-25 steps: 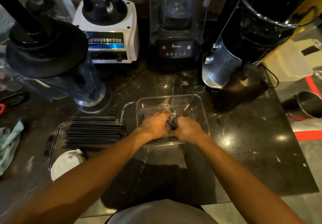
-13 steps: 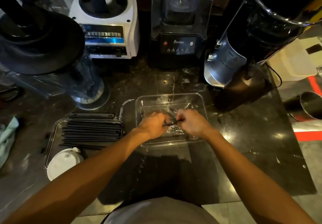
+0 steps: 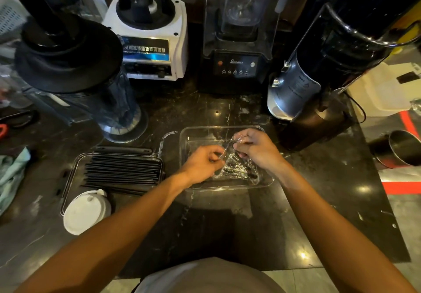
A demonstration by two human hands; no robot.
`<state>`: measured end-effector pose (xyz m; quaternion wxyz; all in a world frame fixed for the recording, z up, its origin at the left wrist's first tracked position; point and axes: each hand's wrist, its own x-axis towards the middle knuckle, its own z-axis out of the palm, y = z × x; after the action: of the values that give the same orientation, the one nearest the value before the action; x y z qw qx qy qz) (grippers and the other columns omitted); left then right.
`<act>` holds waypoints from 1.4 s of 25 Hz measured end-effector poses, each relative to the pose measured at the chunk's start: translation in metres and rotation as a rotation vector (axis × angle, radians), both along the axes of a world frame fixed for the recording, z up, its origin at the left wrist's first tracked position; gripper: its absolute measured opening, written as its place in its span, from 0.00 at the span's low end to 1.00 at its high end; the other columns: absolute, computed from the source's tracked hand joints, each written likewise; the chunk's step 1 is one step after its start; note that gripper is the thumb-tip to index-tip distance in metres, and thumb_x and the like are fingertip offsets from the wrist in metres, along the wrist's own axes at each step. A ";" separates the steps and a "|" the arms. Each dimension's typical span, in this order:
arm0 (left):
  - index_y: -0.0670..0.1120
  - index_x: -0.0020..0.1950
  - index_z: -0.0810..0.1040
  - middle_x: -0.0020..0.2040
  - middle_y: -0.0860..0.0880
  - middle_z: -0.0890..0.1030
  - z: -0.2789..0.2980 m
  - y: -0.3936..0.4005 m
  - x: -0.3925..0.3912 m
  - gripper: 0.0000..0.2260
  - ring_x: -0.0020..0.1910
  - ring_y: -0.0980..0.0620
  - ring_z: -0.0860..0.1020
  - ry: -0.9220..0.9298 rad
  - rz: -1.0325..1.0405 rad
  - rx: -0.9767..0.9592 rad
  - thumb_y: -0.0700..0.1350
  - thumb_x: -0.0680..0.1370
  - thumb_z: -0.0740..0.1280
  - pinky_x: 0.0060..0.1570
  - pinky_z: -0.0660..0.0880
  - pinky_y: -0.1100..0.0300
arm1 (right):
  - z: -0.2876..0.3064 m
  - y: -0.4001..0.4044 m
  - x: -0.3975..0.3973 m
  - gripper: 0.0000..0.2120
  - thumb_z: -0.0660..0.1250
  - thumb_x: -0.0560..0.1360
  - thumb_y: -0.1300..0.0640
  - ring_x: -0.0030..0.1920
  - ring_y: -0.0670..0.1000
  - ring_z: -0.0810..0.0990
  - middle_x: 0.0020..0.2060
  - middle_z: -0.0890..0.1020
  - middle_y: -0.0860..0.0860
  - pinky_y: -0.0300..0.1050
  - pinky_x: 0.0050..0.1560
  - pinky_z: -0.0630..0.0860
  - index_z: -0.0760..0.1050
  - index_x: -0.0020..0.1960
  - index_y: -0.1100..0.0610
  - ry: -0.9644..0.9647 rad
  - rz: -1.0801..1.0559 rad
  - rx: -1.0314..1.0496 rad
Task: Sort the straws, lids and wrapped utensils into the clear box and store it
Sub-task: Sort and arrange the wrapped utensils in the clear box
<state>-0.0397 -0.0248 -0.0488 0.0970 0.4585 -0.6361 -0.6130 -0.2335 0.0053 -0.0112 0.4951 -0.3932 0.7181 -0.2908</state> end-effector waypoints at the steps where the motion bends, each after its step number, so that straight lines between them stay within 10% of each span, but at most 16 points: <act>1: 0.53 0.55 0.81 0.47 0.54 0.84 0.002 0.001 0.000 0.06 0.45 0.58 0.82 0.022 -0.002 0.022 0.44 0.80 0.71 0.50 0.77 0.63 | 0.001 0.000 0.001 0.10 0.72 0.78 0.65 0.35 0.45 0.80 0.41 0.84 0.50 0.38 0.37 0.78 0.78 0.58 0.58 0.003 0.011 -0.009; 5: 0.48 0.53 0.83 0.51 0.51 0.86 -0.001 0.007 0.005 0.03 0.45 0.57 0.82 0.034 0.068 0.100 0.44 0.81 0.70 0.55 0.81 0.54 | -0.008 0.001 -0.002 0.07 0.72 0.79 0.60 0.40 0.48 0.82 0.47 0.86 0.52 0.42 0.42 0.80 0.78 0.57 0.57 0.004 -0.008 -0.004; 10: 0.46 0.49 0.82 0.52 0.49 0.84 -0.005 0.006 0.005 0.03 0.54 0.49 0.83 0.010 0.207 0.170 0.41 0.82 0.69 0.58 0.82 0.52 | -0.032 0.005 0.009 0.12 0.71 0.79 0.53 0.57 0.56 0.82 0.56 0.81 0.53 0.49 0.57 0.77 0.78 0.61 0.55 0.700 0.432 0.204; 13: 0.47 0.50 0.79 0.52 0.46 0.84 -0.007 0.003 0.006 0.04 0.57 0.45 0.84 0.025 0.250 0.216 0.38 0.82 0.68 0.57 0.82 0.47 | -0.038 0.002 0.022 0.11 0.70 0.80 0.54 0.58 0.59 0.82 0.56 0.81 0.55 0.56 0.61 0.79 0.78 0.60 0.57 0.778 0.497 0.254; 21: 0.47 0.54 0.77 0.53 0.41 0.85 -0.016 0.000 0.006 0.03 0.57 0.41 0.84 0.013 0.298 0.220 0.41 0.81 0.68 0.59 0.81 0.40 | -0.015 0.014 0.012 0.11 0.66 0.83 0.52 0.28 0.45 0.78 0.32 0.81 0.47 0.42 0.31 0.75 0.78 0.43 0.51 0.291 0.242 0.128; 28: 0.44 0.57 0.79 0.54 0.47 0.85 -0.009 -0.001 0.003 0.07 0.57 0.49 0.83 0.098 0.339 0.346 0.39 0.80 0.70 0.53 0.82 0.56 | -0.007 0.016 -0.006 0.17 0.69 0.82 0.53 0.29 0.47 0.71 0.32 0.79 0.48 0.41 0.29 0.76 0.81 0.57 0.68 -0.298 -0.223 0.009; 35: 0.46 0.56 0.80 0.53 0.45 0.87 -0.002 0.003 0.006 0.06 0.55 0.44 0.85 0.198 0.329 0.387 0.40 0.80 0.71 0.55 0.83 0.52 | 0.001 0.016 -0.003 0.02 0.70 0.80 0.62 0.31 0.49 0.76 0.43 0.85 0.56 0.42 0.31 0.76 0.77 0.50 0.57 -0.583 -0.316 -0.018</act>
<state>-0.0342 -0.0222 -0.0504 0.1677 0.5035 -0.4113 -0.7411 -0.2370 0.0216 -0.0101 0.6251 -0.1816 0.5955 -0.4708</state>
